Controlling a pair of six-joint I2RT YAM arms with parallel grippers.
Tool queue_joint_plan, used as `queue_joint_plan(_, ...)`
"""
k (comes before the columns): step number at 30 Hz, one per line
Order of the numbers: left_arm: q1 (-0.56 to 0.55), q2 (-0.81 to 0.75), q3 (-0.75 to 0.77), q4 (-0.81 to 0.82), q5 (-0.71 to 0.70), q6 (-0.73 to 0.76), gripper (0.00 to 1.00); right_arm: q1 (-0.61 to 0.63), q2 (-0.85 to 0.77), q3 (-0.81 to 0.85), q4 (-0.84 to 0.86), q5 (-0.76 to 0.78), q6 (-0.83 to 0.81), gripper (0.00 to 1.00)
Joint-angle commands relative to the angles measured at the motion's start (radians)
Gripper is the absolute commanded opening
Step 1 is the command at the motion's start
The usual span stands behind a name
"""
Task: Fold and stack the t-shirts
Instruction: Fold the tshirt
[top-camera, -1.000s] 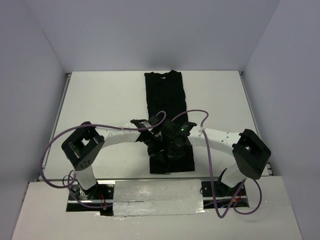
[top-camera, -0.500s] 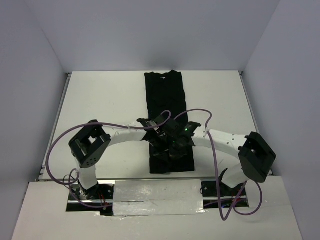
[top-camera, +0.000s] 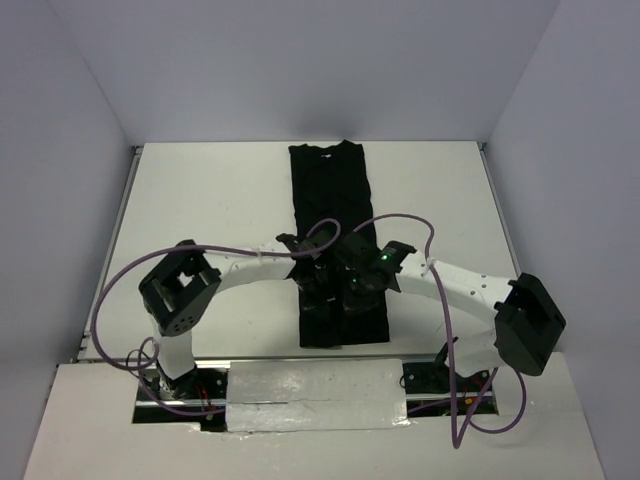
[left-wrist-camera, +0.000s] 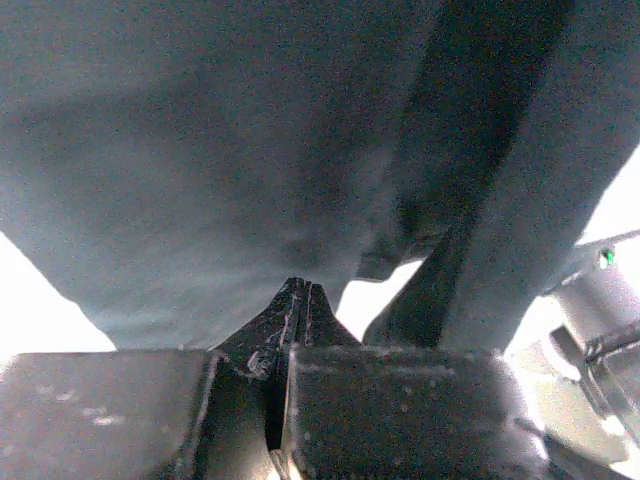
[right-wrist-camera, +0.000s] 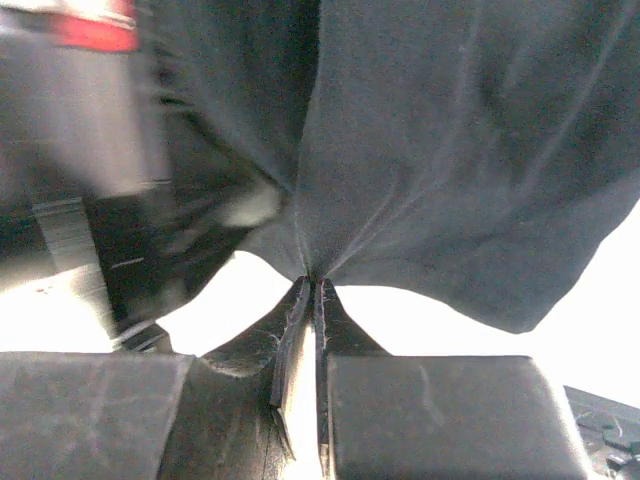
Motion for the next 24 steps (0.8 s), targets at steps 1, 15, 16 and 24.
queue_joint_plan(1, 0.029, -0.135, 0.065, -0.175, -0.217, -0.057, 0.0, -0.004, 0.027, -0.006, 0.038, -0.039, -0.033, 0.11)
queue_joint_plan(15, 0.142, -0.284, 0.01, -0.249, -0.334, -0.059, 0.0, 0.02, 0.257, 0.043, 0.11, -0.172, -0.122, 0.33)
queue_joint_plan(16, 0.144, -0.288, -0.003, -0.243, -0.333, -0.054, 0.0, 0.02, 0.26, 0.04, 0.113, -0.172, -0.117, 0.48)
queue_joint_plan(24, 0.179, -0.28, -0.02, -0.183, -0.304, 0.001, 0.0, 0.019, 0.179, 0.035, 0.291, -0.261, -0.062, 0.5)
